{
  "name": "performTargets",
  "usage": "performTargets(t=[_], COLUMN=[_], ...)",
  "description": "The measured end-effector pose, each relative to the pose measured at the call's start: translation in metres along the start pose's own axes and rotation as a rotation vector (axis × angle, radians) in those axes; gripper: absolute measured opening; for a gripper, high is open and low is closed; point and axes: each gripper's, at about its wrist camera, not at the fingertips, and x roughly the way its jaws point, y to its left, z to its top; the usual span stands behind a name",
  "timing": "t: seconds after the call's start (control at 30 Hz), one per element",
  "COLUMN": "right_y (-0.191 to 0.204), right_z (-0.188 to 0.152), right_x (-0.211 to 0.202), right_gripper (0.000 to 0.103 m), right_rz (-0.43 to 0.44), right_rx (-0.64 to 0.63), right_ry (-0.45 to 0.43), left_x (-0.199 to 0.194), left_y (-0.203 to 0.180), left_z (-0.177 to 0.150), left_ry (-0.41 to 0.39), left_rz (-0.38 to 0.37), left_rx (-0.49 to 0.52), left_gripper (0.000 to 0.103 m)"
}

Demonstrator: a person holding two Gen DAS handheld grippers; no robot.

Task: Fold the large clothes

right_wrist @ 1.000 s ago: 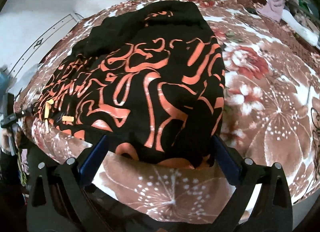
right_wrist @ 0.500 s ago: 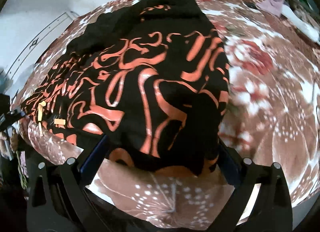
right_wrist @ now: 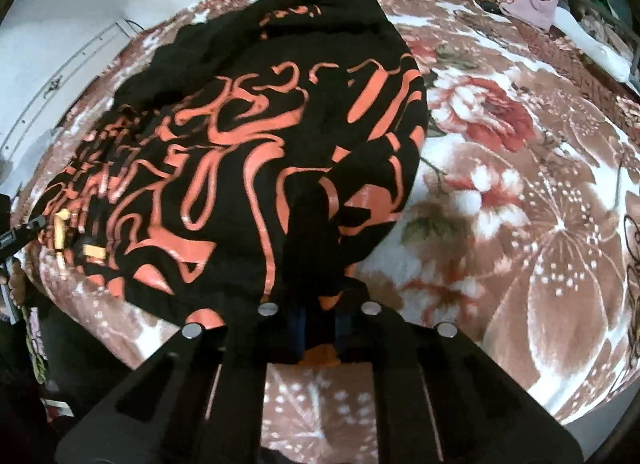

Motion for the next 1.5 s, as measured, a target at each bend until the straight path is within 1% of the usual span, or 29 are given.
performTargets(t=[0.13, 0.27, 0.37, 0.43, 0.5, 0.57, 0.67, 0.7, 0.77, 0.8, 0.83, 0.93, 0.97, 1.03, 1.07, 1.1, 1.17, 1.2, 1.23, 1.3, 1.37, 1.4, 1.43, 1.5], right_y=[0.007, 0.031, 0.052, 0.064, 0.078, 0.086, 0.092, 0.092, 0.092, 0.091, 0.091, 0.087, 0.085, 0.080, 0.076, 0.072, 0.064, 0.059, 0.050, 0.032, 0.009, 0.000, -0.014, -0.034], right_z=[0.012, 0.049, 0.087, 0.112, 0.139, 0.162, 0.202, 0.214, 0.244, 0.258, 0.275, 0.309, 0.323, 0.346, 0.360, 0.371, 0.402, 0.411, 0.430, 0.455, 0.478, 0.484, 0.492, 0.499], right_x=[-0.026, -0.057, -0.073, -0.077, -0.077, -0.078, -0.077, -0.077, -0.072, -0.068, -0.062, -0.046, -0.036, -0.021, -0.010, 0.000, 0.027, 0.037, 0.055, 0.084, 0.116, 0.127, 0.146, 0.174], right_gripper=[0.009, 0.009, 0.009, 0.009, 0.009, 0.009, 0.009, 0.009, 0.008, 0.008, 0.008, 0.008, 0.008, 0.008, 0.008, 0.008, 0.008, 0.008, 0.008, 0.008, 0.009, 0.009, 0.009, 0.009], right_rz=[0.045, 0.048, 0.010, -0.037, -0.072, -0.085, -0.092, -0.093, -0.106, -0.117, -0.131, -0.165, -0.180, -0.196, -0.198, -0.194, -0.216, -0.222, -0.227, -0.228, -0.235, -0.234, -0.223, -0.196], right_rx=[0.025, -0.051, -0.115, -0.158, -0.201, -0.222, -0.233, -0.231, -0.227, -0.227, -0.230, -0.229, -0.231, -0.218, -0.207, -0.198, -0.184, -0.173, -0.148, -0.092, -0.044, -0.028, 0.002, 0.047], right_ry=[-0.073, -0.153, -0.204, -0.226, -0.243, -0.264, -0.299, -0.307, -0.315, -0.319, -0.323, -0.317, -0.313, -0.308, -0.305, -0.300, -0.279, -0.270, -0.248, -0.215, -0.178, -0.164, -0.135, -0.095], left_x=[-0.016, -0.027, -0.030, -0.029, -0.024, -0.019, -0.011, -0.006, 0.000, 0.006, 0.012, 0.029, 0.035, 0.056, 0.062, 0.075, 0.094, 0.106, 0.120, 0.140, 0.166, 0.177, 0.189, 0.214], left_y=[-0.020, -0.043, -0.062, -0.074, -0.081, -0.087, -0.090, -0.090, -0.088, -0.087, -0.086, -0.083, -0.082, -0.078, -0.075, -0.070, -0.060, -0.050, -0.038, -0.017, 0.015, 0.028, 0.043, 0.069], left_z=[0.019, 0.053, 0.083, 0.106, 0.131, 0.155, 0.190, 0.209, 0.232, 0.249, 0.264, 0.301, 0.312, 0.344, 0.354, 0.372, 0.399, 0.416, 0.434, 0.458, 0.482, 0.489, 0.496, 0.501], left_ry=[-0.054, -0.092, -0.121, -0.144, -0.150, -0.160, -0.177, -0.189, -0.194, -0.201, -0.202, -0.199, -0.198, -0.190, -0.186, -0.177, -0.165, -0.160, -0.152, -0.138, -0.104, -0.086, -0.062, -0.017], left_rz=[-0.071, -0.097, -0.107, -0.102, -0.102, -0.089, -0.092, -0.100, -0.112, -0.107, -0.103, -0.095, -0.085, -0.063, -0.057, -0.047, -0.030, -0.022, -0.010, 0.008, 0.050, 0.068, 0.094, 0.117], left_rx=[0.025, 0.085, 0.130, 0.161, 0.174, 0.192, 0.194, 0.187, 0.184, 0.185, 0.186, 0.188, 0.194, 0.190, 0.183, 0.169, 0.146, 0.120, 0.082, 0.017, -0.058, -0.083, -0.113, -0.163], left_gripper=[0.016, 0.016, 0.016, 0.016, 0.016, 0.016, 0.016, 0.016, 0.016, 0.016, 0.016, 0.016, 0.016, 0.016, 0.016, 0.016, 0.016, 0.016, 0.016, 0.016, 0.016, 0.016, 0.016, 0.017])
